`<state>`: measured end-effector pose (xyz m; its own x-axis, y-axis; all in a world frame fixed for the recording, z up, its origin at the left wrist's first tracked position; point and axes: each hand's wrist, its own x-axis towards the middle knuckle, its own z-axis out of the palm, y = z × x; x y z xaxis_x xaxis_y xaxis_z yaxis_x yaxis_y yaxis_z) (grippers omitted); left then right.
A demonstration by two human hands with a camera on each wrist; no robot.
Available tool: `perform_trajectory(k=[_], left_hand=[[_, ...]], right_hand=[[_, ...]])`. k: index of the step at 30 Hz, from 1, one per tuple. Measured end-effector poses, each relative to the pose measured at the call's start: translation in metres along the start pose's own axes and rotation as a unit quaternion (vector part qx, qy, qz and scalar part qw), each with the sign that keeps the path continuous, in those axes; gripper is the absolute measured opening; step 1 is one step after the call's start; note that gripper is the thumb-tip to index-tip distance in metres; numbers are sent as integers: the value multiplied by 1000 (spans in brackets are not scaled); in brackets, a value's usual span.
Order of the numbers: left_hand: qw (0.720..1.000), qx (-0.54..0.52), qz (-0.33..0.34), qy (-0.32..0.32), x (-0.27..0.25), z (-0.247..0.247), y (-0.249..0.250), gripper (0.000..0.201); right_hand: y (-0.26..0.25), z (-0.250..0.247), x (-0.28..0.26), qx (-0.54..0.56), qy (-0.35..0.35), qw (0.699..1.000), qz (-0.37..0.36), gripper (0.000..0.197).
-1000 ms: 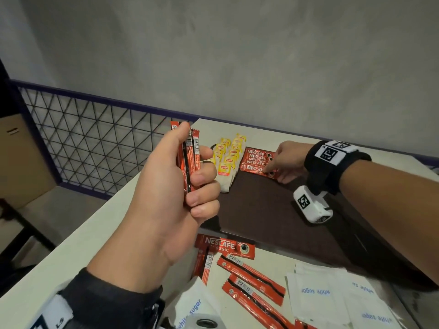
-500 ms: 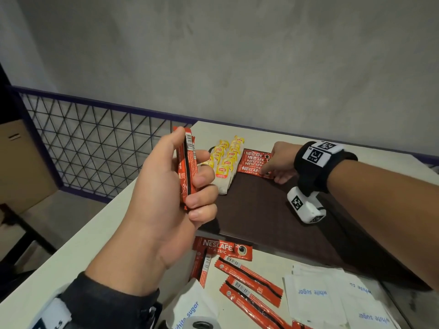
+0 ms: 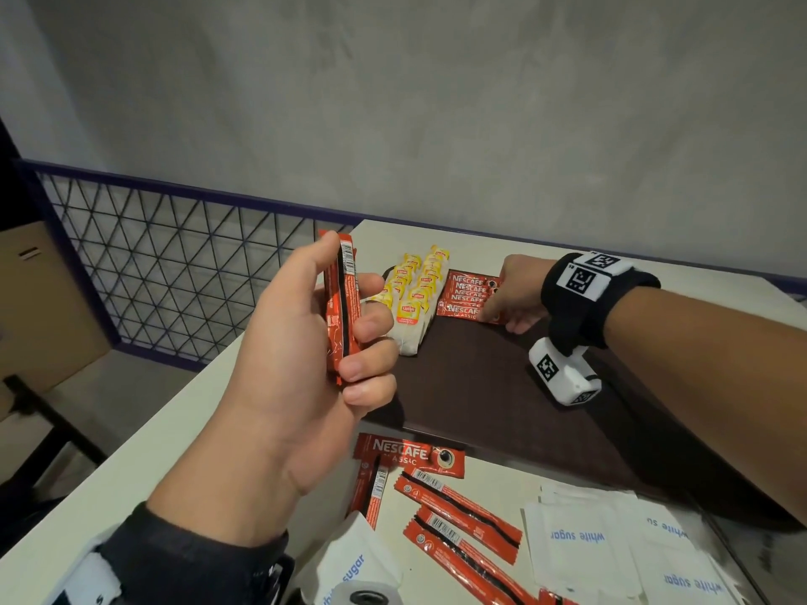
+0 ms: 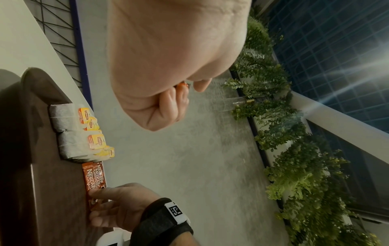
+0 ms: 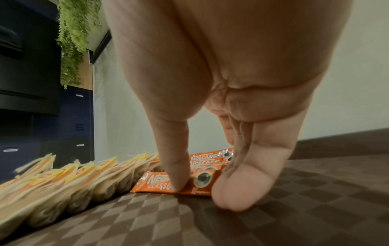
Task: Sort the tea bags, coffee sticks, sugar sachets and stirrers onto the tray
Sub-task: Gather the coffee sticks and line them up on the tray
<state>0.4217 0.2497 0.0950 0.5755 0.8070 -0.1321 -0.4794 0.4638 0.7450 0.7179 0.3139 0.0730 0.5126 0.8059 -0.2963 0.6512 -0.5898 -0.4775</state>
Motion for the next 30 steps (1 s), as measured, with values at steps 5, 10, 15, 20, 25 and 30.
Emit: perform_trajectory(k=[5, 10, 15, 20, 25, 30], left_hand=[[999, 24, -11, -18, -2, 1, -2, 31], [994, 54, -42, -80, 1, -1, -5, 30], [980, 75, -81, -166, -3, -2, -7, 37], [947, 108, -141, -267, -8, -2, -9, 30], [917, 155, -175, -323, -13, 3, -14, 44], [928, 154, -155, -303, -18, 8, -14, 47]], right_hand=[[-3, -4, -9, 1, 7, 1000, 8, 46], [-23, -30, -69, 87, 46, 993, -58, 46], [-28, -26, -188, 343, -89, 918, -177, 46], [-10, 4, -244, 330, -73, 912, -233, 33], [-8, 4, -250, 247, 21, 925, -288, 8], [6, -3, -256, 188, 56, 937, -290, 11]])
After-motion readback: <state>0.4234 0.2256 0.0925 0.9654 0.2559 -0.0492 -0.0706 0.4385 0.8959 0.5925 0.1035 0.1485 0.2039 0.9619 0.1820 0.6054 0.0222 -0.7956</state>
